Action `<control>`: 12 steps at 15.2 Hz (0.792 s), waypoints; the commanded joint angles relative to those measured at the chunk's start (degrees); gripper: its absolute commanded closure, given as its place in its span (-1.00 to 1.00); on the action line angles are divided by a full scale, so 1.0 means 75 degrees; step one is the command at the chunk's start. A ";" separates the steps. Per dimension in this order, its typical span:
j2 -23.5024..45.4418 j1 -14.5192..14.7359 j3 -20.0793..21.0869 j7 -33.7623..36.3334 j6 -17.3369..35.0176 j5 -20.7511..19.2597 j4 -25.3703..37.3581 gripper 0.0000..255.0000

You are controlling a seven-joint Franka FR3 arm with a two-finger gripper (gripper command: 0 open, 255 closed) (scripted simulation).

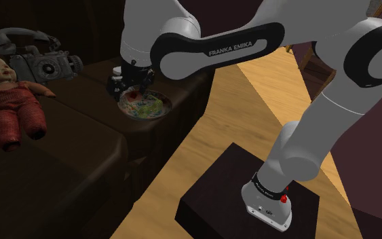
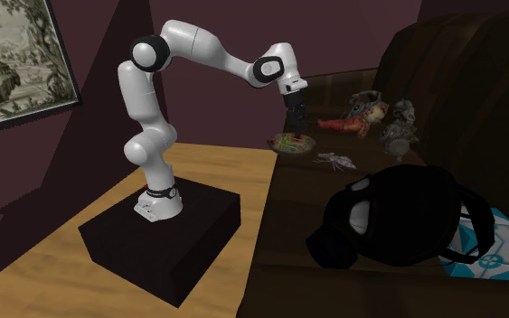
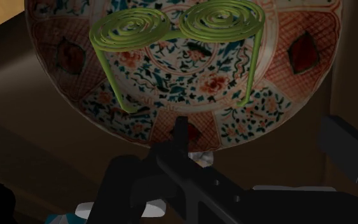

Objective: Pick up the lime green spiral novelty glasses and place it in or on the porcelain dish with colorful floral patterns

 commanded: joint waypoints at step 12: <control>-0.0432 0.0087 0.0042 -0.0174 -0.0854 0.0271 0.0455 -1.00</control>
